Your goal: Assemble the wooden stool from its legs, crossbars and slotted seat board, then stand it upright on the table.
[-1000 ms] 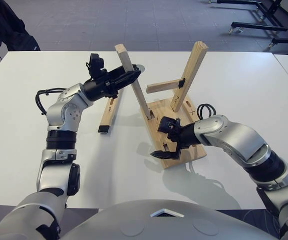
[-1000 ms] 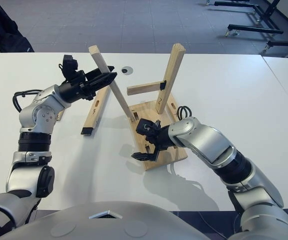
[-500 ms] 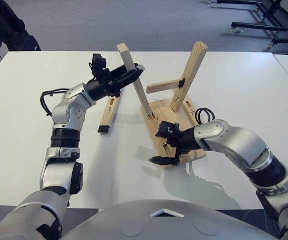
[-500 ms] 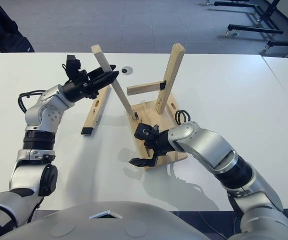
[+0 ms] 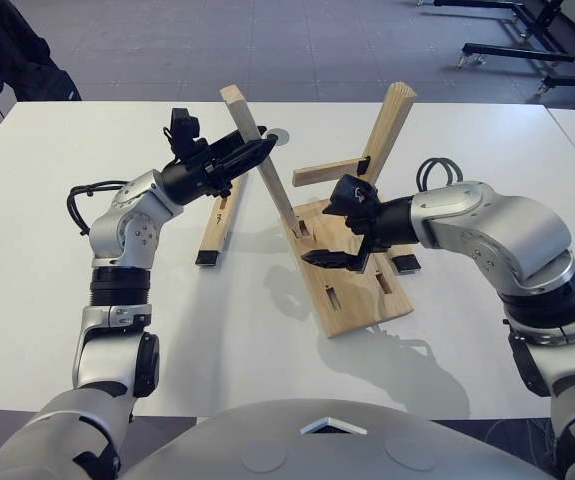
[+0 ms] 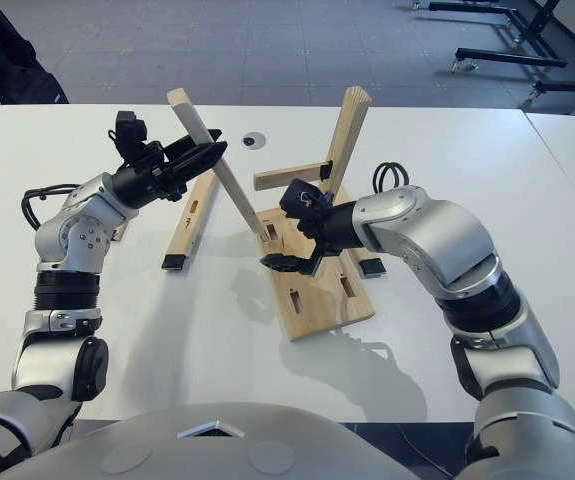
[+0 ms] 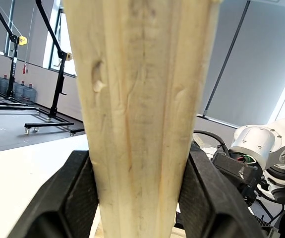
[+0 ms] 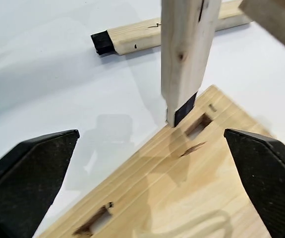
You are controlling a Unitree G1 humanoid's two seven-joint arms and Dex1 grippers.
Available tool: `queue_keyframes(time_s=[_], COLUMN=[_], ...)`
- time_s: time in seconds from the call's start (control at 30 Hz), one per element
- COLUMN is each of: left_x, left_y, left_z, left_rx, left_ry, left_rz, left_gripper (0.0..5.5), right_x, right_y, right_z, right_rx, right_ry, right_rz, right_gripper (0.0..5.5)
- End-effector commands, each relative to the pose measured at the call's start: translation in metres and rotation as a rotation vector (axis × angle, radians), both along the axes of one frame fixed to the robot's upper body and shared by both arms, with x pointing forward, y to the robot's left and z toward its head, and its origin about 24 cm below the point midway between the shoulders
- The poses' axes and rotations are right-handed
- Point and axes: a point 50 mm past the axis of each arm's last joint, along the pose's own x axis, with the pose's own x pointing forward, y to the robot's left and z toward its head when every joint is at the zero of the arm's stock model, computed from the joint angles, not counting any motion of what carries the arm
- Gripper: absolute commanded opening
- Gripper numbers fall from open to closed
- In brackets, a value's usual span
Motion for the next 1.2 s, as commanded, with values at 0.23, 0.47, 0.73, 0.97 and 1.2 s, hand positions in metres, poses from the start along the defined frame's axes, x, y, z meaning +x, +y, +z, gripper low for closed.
queue_keyframes(time_s=[0.23,0.47,0.73,0.97,1.2], left_x=[-0.001,-0.003,-0.005,-0.005,-0.006], left_y=[-0.006,-0.008,-0.006,-0.006,-0.006], left_z=[-0.001,-0.003,-0.005,-0.003,-0.003], left_rx=[0.003,-0.001,-0.009,-0.013,-0.010], left_ry=[0.008,0.015,0.018,0.010,0.015], left_rz=[-0.006,-0.008,0.000,0.007,0.005], left_gripper=[2.04,2.04,2.04,2.04,2.04], right_x=[-0.003,-0.001,0.006,0.006,0.005], right_y=[0.000,-0.002,-0.009,-0.013,-0.026], right_z=[-0.040,-0.037,-0.024,-0.031,-0.038], right_rx=[-0.137,-0.141,-0.180,-0.243,-0.322], right_ry=[-0.116,-0.151,-0.236,-0.282,-0.305], right_rz=[0.066,0.082,0.134,0.199,0.258], right_gripper=[5.40,5.40,5.40,5.40,5.40])
